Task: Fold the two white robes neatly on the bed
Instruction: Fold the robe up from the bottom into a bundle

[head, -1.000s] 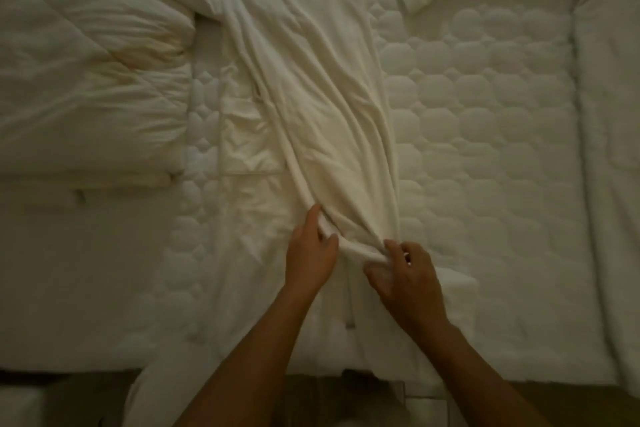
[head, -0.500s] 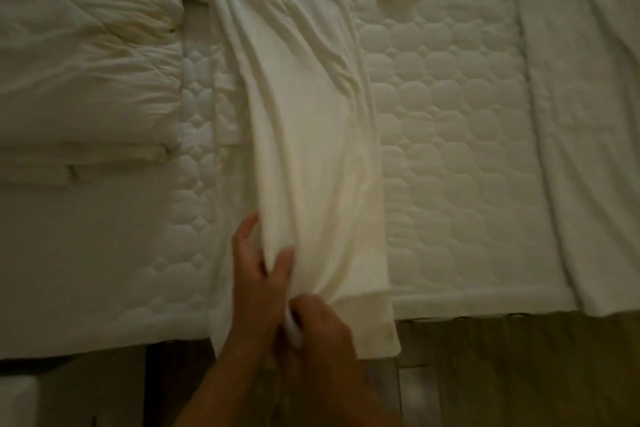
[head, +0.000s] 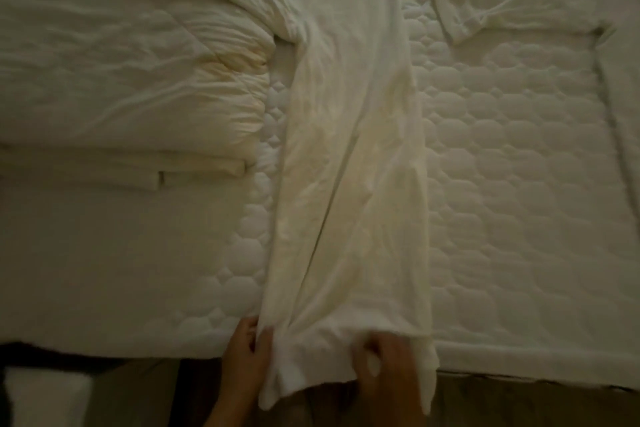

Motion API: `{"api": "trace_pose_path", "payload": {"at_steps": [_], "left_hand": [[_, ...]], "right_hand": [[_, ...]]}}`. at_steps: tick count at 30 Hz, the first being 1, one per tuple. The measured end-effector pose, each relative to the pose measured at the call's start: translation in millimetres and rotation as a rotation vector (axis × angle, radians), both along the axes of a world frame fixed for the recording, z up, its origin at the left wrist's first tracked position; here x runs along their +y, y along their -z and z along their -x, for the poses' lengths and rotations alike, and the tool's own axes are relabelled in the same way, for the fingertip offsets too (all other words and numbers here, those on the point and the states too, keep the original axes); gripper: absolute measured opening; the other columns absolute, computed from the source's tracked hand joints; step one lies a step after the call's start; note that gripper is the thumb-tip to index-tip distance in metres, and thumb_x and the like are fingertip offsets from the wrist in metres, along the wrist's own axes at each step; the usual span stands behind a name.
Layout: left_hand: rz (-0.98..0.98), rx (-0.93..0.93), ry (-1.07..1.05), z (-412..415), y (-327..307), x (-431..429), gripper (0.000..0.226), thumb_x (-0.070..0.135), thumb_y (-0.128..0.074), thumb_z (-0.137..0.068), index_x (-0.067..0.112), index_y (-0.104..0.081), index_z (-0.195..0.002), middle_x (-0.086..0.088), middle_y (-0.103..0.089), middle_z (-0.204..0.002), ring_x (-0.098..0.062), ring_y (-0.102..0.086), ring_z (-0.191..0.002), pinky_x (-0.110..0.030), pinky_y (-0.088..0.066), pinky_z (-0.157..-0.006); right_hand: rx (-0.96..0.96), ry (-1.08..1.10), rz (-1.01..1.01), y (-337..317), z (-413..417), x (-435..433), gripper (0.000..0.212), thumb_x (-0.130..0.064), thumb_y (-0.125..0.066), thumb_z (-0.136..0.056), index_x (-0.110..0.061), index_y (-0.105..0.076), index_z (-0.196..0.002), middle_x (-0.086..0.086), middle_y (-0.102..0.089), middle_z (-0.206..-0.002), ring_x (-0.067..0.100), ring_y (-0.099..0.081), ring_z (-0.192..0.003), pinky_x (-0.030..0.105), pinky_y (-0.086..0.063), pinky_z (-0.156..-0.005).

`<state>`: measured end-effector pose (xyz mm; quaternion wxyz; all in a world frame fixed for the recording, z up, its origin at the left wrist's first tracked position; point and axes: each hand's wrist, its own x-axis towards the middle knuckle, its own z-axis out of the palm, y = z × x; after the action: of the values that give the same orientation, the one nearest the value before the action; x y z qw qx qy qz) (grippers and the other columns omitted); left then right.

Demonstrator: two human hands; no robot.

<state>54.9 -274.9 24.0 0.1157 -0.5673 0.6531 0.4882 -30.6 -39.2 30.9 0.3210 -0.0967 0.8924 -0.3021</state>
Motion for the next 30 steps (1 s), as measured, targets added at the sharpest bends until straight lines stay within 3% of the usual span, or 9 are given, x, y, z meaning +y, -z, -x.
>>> {"api": "trace_pose_path", "payload": {"at_steps": [4,9,13,15,18,20,23,25,30], "left_hand": [[0.098,0.024,-0.138,-14,9,12,0.016,0.031,-0.058,-0.101,0.023,-0.061,-0.115,-0.003,-0.066,-0.103,-0.03,-0.064,-0.102,-0.035,-0.047,-0.082],[0.051,0.057,-0.118,-18,3,43,0.069,0.039,-0.075,-0.088,0.032,-0.038,-0.146,0.004,-0.053,-0.125,-0.022,-0.056,-0.107,-0.038,-0.049,-0.083],[0.203,0.114,-0.099,-40,5,47,0.029,0.032,-0.071,-0.094,0.052,-0.057,-0.109,0.002,-0.064,-0.113,-0.027,-0.064,-0.105,-0.042,-0.055,-0.086],[0.246,0.182,-0.216,-53,12,35,0.03,0.021,-0.07,-0.095,0.05,-0.06,-0.096,-0.005,-0.069,-0.107,-0.032,-0.067,-0.102,-0.042,-0.055,-0.081],[0.12,0.201,-0.187,-60,16,27,0.026,0.014,-0.073,-0.092,0.037,-0.063,-0.096,-0.004,-0.069,-0.103,-0.03,-0.068,-0.101,-0.033,-0.052,-0.075],[0.032,0.139,-0.092,-60,23,33,0.024,0.017,-0.076,-0.089,0.029,-0.062,-0.104,-0.003,-0.068,-0.108,-0.028,-0.067,-0.104,-0.027,-0.05,-0.07],[0.229,0.14,0.016,-50,18,42,0.041,0.02,-0.081,-0.085,0.022,-0.055,-0.116,-0.003,-0.062,-0.112,-0.026,-0.064,-0.102,-0.024,-0.045,-0.07],[0.43,0.16,0.138,-47,10,43,0.054,0.025,-0.084,-0.082,0.014,-0.054,-0.125,-0.007,-0.055,-0.122,-0.019,-0.055,-0.104,-0.027,-0.043,-0.079],[0.77,0.187,0.9,-57,36,44,0.073,0.042,-0.093,-0.063,0.02,-0.06,-0.125,-0.015,-0.052,-0.132,-0.036,-0.05,-0.12,-0.053,-0.043,-0.095]], "right_hand": [[0.031,0.303,-0.125,3,38,42,0.028,-0.053,-0.066,-0.081,-0.028,-0.059,-0.092,-0.004,-0.06,-0.094,0.018,-0.06,-0.086,0.037,-0.052,-0.079],[-0.082,0.31,-0.092,15,31,76,0.026,-0.048,-0.079,-0.079,-0.032,-0.061,-0.089,-0.01,-0.067,-0.079,0.007,-0.063,-0.071,0.026,-0.047,-0.06],[-0.1,0.397,0.034,9,27,88,0.016,-0.034,-0.08,-0.081,-0.037,-0.068,-0.091,-0.008,-0.073,-0.076,0.009,-0.069,-0.072,0.027,-0.055,-0.063],[-0.098,0.491,0.167,0,30,106,0.016,-0.02,-0.082,-0.081,-0.027,-0.074,-0.093,-0.002,-0.076,-0.075,0.012,-0.071,-0.069,0.024,-0.057,-0.061],[-0.219,0.564,0.2,1,26,133,0.021,-0.019,-0.082,-0.079,-0.015,-0.077,-0.099,0.003,-0.078,-0.081,0.019,-0.075,-0.077,0.027,-0.06,-0.066],[-0.276,0.494,0.004,18,19,144,0.027,-0.028,-0.083,-0.078,-0.013,-0.077,-0.1,-0.003,-0.078,-0.079,0.018,-0.074,-0.075,0.035,-0.06,-0.069],[0.01,0.219,-0.288,36,14,138,0.018,-0.017,-0.078,-0.082,-0.015,-0.074,-0.1,-0.007,-0.067,-0.08,0.02,-0.068,-0.078,0.032,-0.053,-0.068],[0.295,0.139,-0.259,33,10,129,0.026,-0.012,-0.082,-0.074,-0.014,-0.064,-0.093,-0.003,-0.057,-0.085,0.021,-0.058,-0.077,0.027,-0.044,-0.061],[0.592,-0.073,-0.156,42,-9,107,0.051,-0.014,-0.091,-0.065,-0.007,-0.064,-0.108,0.013,-0.058,-0.105,0.023,-0.053,-0.093,0.029,-0.05,-0.074]]}}
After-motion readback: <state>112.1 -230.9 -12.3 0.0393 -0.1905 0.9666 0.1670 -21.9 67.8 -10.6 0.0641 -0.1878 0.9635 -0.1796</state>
